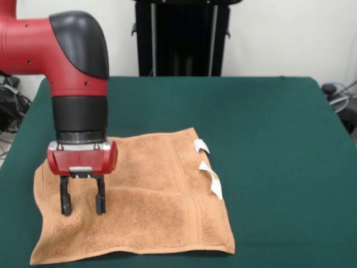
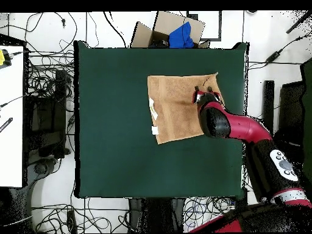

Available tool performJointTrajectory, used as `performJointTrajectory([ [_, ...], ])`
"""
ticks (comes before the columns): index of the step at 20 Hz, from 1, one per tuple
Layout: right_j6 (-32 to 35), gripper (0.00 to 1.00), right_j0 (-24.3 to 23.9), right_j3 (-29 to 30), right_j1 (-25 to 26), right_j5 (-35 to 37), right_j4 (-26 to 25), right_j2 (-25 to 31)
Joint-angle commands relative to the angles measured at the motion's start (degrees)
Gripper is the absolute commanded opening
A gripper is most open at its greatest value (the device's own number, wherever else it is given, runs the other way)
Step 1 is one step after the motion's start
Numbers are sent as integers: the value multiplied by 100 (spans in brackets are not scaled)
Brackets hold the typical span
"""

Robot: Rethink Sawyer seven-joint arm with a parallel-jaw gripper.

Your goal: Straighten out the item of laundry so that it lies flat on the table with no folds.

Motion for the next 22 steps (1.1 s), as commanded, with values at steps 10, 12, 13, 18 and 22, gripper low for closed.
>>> performJointTrajectory([
  [10, 358, 100, -95, -562, 530, -19, -165, 98],
  [12, 254, 100, -188, -586, 543, 53, -197, 181],
  [13, 165, 100, -260, -614, 580, 103, -228, 259],
  [18, 10, 100, -434, -620, 682, 134, -339, 381],
  [22, -171, 100, -547, -675, 735, 216, -422, 518],
])
